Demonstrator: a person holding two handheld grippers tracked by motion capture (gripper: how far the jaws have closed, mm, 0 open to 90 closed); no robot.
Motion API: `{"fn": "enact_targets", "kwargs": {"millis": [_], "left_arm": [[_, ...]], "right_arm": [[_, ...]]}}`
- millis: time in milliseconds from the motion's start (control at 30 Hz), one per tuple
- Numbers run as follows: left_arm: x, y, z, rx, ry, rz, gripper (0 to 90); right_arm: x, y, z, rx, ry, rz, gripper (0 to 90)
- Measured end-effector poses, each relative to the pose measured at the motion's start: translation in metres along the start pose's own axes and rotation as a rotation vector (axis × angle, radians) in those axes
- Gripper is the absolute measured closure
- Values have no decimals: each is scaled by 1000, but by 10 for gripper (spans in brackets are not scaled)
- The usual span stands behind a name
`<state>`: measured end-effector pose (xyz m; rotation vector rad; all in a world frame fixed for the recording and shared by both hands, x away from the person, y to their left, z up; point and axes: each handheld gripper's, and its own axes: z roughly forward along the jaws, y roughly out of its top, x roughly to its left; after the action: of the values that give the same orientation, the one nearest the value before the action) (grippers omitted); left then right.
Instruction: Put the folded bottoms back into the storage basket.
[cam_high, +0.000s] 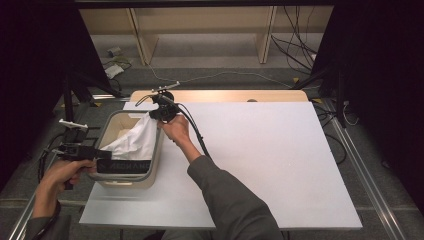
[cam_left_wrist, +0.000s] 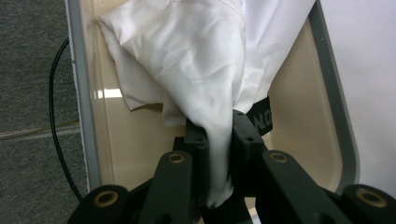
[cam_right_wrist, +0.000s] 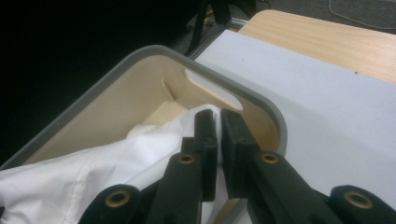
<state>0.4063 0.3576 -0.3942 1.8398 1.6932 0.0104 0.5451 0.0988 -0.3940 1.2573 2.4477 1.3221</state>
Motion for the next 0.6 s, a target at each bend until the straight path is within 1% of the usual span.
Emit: {"fn": "enact_targets", "kwargs": {"millis": [33, 67, 100, 133, 167, 200, 267, 300, 367, 400, 467, 533, 600], "left_arm": [[1, 0, 1, 1, 2, -1, 786], [1, -1, 2, 7, 1, -1, 781], [1, -1, 3, 12, 4, -3, 758], [1, 0, 4, 22, 9, 0, 668], [0, 1, 4, 22, 20, 1, 552], [-1, 2, 3, 13, 39, 4, 457], [-4, 4, -3, -27, 55, 11, 366], [-7, 5, -7, -48, 63, 24, 336], [-12, 7, -10, -80, 76, 43, 320], [-14, 9, -11, -98, 90, 51, 320], [-19, 12, -10, -135, 129, 68, 317], [-23, 16, -8, -148, 156, 101, 317], [-28, 20, -3, -162, 179, 110, 319]], "right_arm": [[0, 0, 1, 1, -1, 2, 853], [0, -1, 1, 4, -1, 4, 828], [0, -1, 2, 5, -3, 6, 740], [-1, 0, 3, 11, 3, 13, 605], [-3, 0, 3, 17, 12, 29, 529], [-4, 1, 1, 16, 22, 41, 480], [-7, 3, -3, 5, 21, 46, 418], [-8, 4, -7, 0, 22, 44, 397], [-11, 6, -14, -10, 31, 42, 377], [-12, 7, -18, -19, 30, 40, 369], [-14, 9, -27, -34, 36, 33, 358], [-15, 9, -37, -41, 40, 18, 347], [-17, 8, -48, -47, 43, 0, 342]]}}
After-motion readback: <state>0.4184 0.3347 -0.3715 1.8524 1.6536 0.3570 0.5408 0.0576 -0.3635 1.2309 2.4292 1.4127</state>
